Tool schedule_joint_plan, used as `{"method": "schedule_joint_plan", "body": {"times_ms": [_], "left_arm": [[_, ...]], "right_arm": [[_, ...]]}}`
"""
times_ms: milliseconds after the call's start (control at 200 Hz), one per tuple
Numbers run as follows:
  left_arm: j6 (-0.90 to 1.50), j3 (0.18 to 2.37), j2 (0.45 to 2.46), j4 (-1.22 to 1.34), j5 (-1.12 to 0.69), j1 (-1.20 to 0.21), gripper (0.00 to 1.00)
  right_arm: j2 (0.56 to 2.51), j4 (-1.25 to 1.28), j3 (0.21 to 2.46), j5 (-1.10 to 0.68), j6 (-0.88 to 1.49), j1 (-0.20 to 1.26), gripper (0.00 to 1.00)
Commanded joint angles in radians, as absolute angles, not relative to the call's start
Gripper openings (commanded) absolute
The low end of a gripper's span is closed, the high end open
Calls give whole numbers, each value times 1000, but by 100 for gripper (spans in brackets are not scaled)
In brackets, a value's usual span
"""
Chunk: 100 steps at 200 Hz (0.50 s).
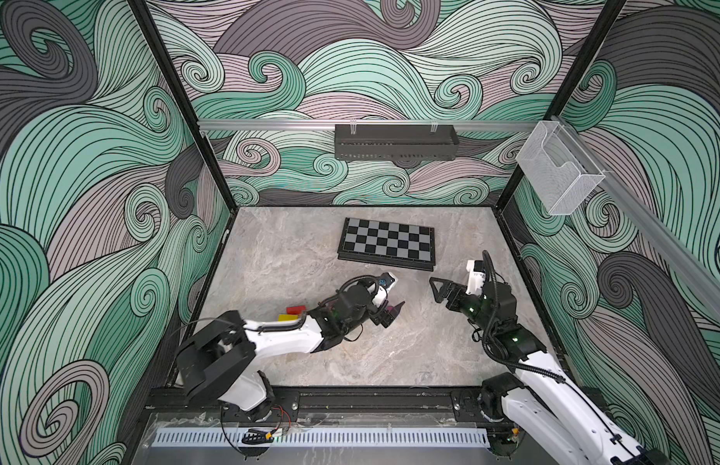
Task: Close the paint jar lid
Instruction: Place the paint jar at the center of the board, then reset both arms
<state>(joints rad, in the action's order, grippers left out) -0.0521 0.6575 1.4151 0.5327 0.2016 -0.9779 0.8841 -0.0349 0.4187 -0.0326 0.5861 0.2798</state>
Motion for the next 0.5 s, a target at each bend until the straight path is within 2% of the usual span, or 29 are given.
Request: {"method": "schedule_joint_plan", "body": {"times_ms": [0,120,250,495], "left_arm": [[-76,664,1254,408,410,-969,99],[-106,647,1096,292,479,-885,99],[-96,592,968,231,507,-714,99],[12,495,936,253,594,-407,99]], "right_arm": [[912,-7,469,144,461,266,97],[962,44,487,278,367,261,98],[1043,115,501,384,235,255,99],[1198,333,494,455,29,227,99]]}}
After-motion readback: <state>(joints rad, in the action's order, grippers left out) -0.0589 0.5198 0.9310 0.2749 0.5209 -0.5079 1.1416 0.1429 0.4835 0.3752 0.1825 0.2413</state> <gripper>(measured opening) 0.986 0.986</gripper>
